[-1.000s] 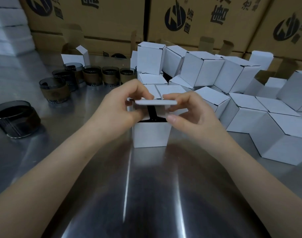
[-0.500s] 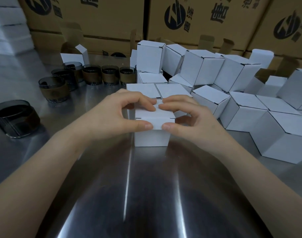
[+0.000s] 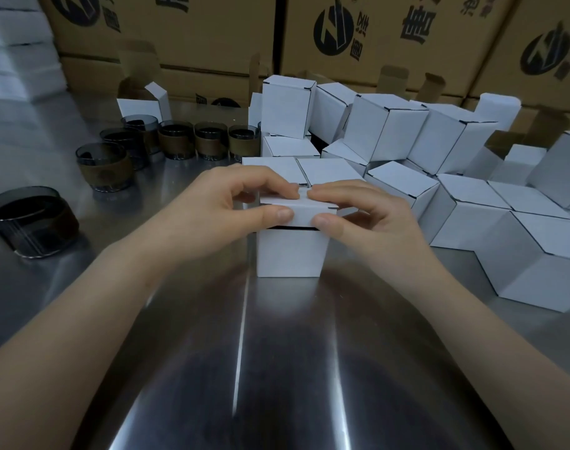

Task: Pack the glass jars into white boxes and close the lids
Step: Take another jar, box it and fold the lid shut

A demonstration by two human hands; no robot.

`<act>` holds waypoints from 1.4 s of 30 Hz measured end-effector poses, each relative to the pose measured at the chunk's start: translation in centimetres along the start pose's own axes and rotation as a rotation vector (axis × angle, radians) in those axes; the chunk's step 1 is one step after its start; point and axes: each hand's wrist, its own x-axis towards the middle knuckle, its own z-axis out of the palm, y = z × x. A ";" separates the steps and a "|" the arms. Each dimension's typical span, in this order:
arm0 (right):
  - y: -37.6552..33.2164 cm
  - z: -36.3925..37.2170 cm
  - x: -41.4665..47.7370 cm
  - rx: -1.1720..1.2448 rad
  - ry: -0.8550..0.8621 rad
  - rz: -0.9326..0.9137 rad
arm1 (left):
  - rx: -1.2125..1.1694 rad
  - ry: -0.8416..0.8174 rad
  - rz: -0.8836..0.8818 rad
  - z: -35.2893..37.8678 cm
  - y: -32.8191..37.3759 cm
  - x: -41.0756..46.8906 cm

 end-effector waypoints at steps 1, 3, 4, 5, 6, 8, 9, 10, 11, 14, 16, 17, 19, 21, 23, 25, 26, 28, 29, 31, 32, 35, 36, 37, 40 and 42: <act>0.0 0.1 0.0 -0.003 0.005 -0.001 | 0.002 0.004 0.002 0.0 0.0 0.0; -0.1 0.1 0.0 -0.002 0.006 0.000 | -0.001 0.009 0.009 0.1 0.0 -0.1; -0.1 0.0 0.0 0.001 0.004 0.000 | -0.006 0.010 0.010 0.2 0.0 -0.1; -0.1 0.0 0.0 0.004 -0.001 0.000 | -0.012 0.012 0.009 0.2 0.0 -0.1; -0.1 0.0 0.0 0.005 -0.005 -0.001 | -0.015 0.013 0.009 0.3 0.0 -0.1; -0.1 0.0 0.0 -0.004 -0.016 -0.007 | -0.021 0.009 0.009 0.3 0.0 -0.1; -0.1 0.0 0.1 -0.007 -0.021 -0.009 | -0.023 0.006 0.010 0.3 0.0 -0.1; -0.1 0.0 0.1 -0.007 -0.027 -0.009 | -0.022 0.002 0.011 0.3 0.0 -0.1; -0.1 -0.1 0.1 -0.005 -0.032 -0.008 | -0.020 -0.001 0.010 0.3 0.0 -0.1; 0.0 -0.2 0.1 -0.002 -0.041 -0.002 | -0.019 -0.008 0.003 0.3 0.0 -0.1; 0.0 -0.2 0.1 -0.007 -0.049 0.003 | -0.018 -0.015 0.005 0.3 -0.1 -0.1; -0.1 -0.2 0.0 -0.011 -0.052 0.006 | -0.034 -0.019 0.006 0.3 -0.1 -0.1; -0.1 -0.2 0.0 -0.020 -0.053 0.007 | -0.076 -0.028 0.003 0.2 -0.3 -0.1; -0.1 -0.2 0.0 -0.022 -0.052 0.008 | -0.087 -0.030 0.001 0.1 -0.4 -0.1; 0.0 -0.2 0.0 -0.019 -0.054 0.010 | -0.095 -0.030 0.001 0.1 -0.3 -0.1; 0.0 -0.3 0.0 -0.021 -0.058 0.011 | -0.102 -0.030 0.005 0.1 -0.4 -0.1; 0.0 -0.3 0.0 -0.025 -0.061 0.010 | -0.103 -0.032 0.008 0.1 -0.4 -0.1; 0.1 -0.3 0.0 -0.036 -0.065 0.007 | -0.105 -0.036 0.011 0.0 -0.5 0.0; 0.0 -0.3 0.0 -0.046 -0.067 0.002 | -0.104 -0.036 0.011 0.0 -0.5 0.0; -0.1 -0.4 0.0 -0.060 -0.071 -0.006 | -0.089 -0.045 0.012 -0.2 -0.5 0.0; -0.2 -0.3 0.0 -0.058 -0.071 -0.004 | -0.079 -0.053 0.014 -0.3 -0.6 0.1; -0.3 -0.2 0.1 -0.075 -0.062 0.008 | -0.063 -0.069 0.017 -0.4 -0.5 0.0; -0.3 -0.1 0.2 -0.082 -0.058 0.013 | -0.066 -0.064 0.017 -0.4 -0.5 0.0; -0.3 -0.1 0.2 -0.086 -0.055 0.016 | -0.072 -0.055 0.018 -0.3 -0.5 0.1; -0.4 -0.1 0.2 -0.088 -0.063 0.022 | -0.075 -0.042 0.011 -0.3 -0.3 0.1; -0.5 -0.1 0.2 -0.078 -0.070 0.035 | -0.060 -0.045 0.004 -0.2 -0.2 0.0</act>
